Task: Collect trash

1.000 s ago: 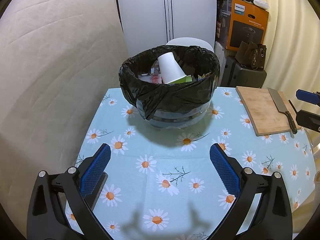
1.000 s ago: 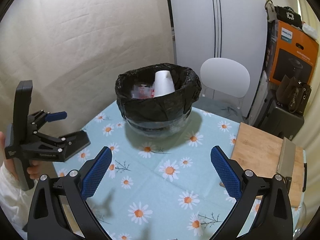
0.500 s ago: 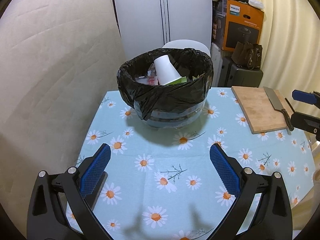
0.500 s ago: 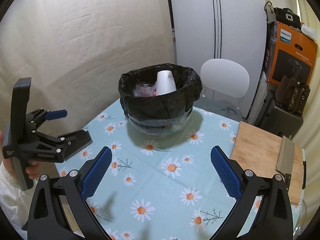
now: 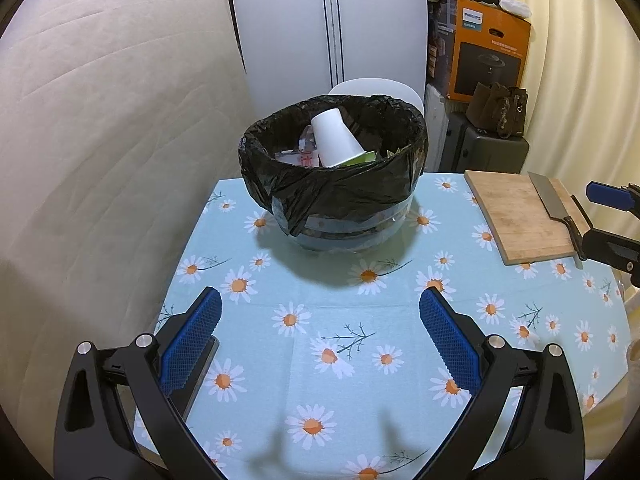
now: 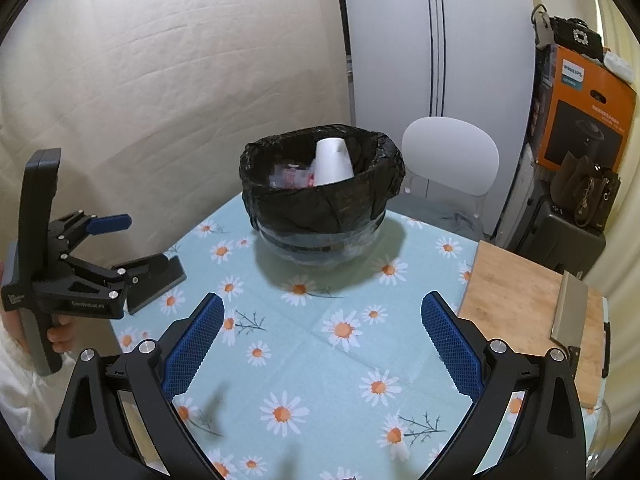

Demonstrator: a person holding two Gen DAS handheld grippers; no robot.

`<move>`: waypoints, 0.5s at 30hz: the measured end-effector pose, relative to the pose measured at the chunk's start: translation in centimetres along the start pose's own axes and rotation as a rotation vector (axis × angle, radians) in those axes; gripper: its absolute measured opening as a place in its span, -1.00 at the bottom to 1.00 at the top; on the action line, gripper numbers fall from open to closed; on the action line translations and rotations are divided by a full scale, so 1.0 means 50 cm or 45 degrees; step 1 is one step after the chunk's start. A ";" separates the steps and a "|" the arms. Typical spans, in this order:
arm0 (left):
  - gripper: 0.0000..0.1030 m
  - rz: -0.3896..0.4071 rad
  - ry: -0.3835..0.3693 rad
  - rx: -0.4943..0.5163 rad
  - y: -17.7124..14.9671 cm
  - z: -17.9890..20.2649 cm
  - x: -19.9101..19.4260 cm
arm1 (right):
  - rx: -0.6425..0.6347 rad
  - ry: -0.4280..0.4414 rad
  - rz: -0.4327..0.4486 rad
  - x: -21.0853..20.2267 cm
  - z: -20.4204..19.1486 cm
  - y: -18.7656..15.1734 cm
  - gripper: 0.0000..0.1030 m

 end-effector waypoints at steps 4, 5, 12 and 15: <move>0.88 -0.005 0.000 -0.010 -0.001 -0.003 -0.001 | 0.000 0.002 0.001 0.000 0.000 0.000 0.84; 0.88 -0.005 0.004 -0.009 -0.002 -0.004 -0.002 | 0.000 0.003 -0.001 0.000 0.001 0.000 0.84; 0.88 -0.003 0.011 -0.015 -0.001 -0.008 -0.002 | -0.008 0.000 -0.003 0.001 -0.001 -0.003 0.84; 0.88 0.002 0.012 -0.016 0.002 -0.009 -0.002 | -0.008 -0.002 0.001 0.001 -0.001 -0.004 0.84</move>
Point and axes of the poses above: each gripper's, at about its wrist camera, not at the fingertips, and x roughly the way its jaws point, z to its right, y to its top, the point moved 5 cm from there along x, roughly the way its jaws point, and after that the axes turned 3 degrees about z, right-handed, at the moved point
